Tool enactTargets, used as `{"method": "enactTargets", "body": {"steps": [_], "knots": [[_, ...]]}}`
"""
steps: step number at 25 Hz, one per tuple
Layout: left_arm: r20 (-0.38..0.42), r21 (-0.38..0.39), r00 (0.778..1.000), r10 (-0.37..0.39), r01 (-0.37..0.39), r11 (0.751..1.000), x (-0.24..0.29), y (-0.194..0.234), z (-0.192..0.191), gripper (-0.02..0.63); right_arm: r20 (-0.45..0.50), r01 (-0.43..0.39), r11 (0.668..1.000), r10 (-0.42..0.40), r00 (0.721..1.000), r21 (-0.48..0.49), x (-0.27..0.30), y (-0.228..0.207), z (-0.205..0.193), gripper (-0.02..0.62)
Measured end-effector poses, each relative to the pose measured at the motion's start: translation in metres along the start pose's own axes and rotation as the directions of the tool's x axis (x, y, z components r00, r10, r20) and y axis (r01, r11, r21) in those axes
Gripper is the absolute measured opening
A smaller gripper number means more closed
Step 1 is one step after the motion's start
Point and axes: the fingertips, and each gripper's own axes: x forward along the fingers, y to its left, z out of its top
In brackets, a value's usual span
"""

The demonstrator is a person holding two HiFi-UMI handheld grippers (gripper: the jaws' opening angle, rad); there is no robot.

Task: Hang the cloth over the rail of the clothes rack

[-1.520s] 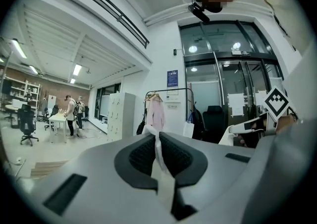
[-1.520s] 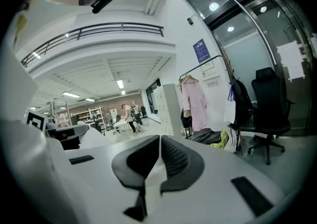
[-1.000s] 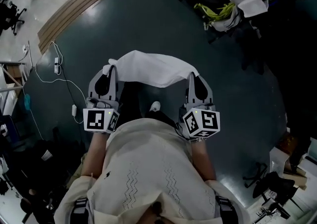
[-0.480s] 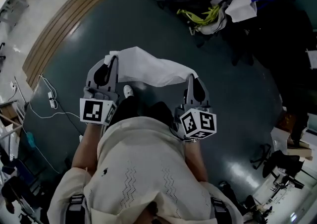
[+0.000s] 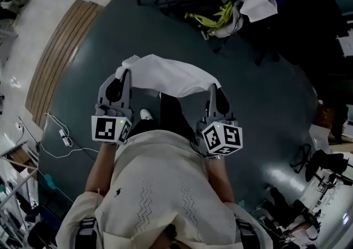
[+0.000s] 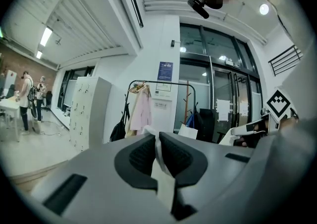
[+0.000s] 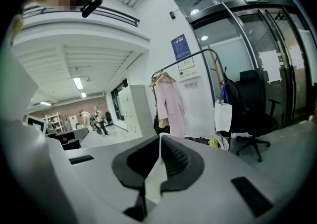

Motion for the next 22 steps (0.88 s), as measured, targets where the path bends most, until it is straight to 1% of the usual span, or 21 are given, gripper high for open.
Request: {"method": "enactTargets", "body": {"steps": [4,8,12,15,18,22], "knots": [[-0.015,0.031,1.000,-0.028,0.028,0.999,0.065,0.001,0.005,0.021,0.010,0.026,0.998,-0.027,1.000,0.051,0.057,-0.037,0.014,0.023],[-0.023,0.062,0.999,-0.024,0.025,0.998,0.140,0.010,0.023,0.021,0.013,0.017,0.996,-0.018,1.000,0.088,0.124,-0.068,0.043,0.023],[0.004,0.091,1.000,-0.014,0.014,0.996,0.220,0.007,0.054,0.021,0.024,-0.024,0.997,0.022,0.999,0.079,0.187,-0.100,0.088,0.023],[0.027,0.078,1.000,-0.015,0.013,0.997,0.270,0.000,0.066,0.021,0.039,-0.032,0.999,0.030,0.999,0.042,0.221,-0.134,0.120,0.023],[-0.003,0.040,0.999,-0.033,0.033,0.999,0.310,-0.005,0.059,0.021,0.052,0.000,0.998,-0.003,0.999,0.059,0.243,-0.166,0.137,0.023],[-0.042,0.037,0.996,-0.080,0.081,0.996,0.354,-0.008,0.052,0.021,0.042,0.076,0.993,-0.081,0.996,0.095,0.261,-0.197,0.141,0.023]]}}
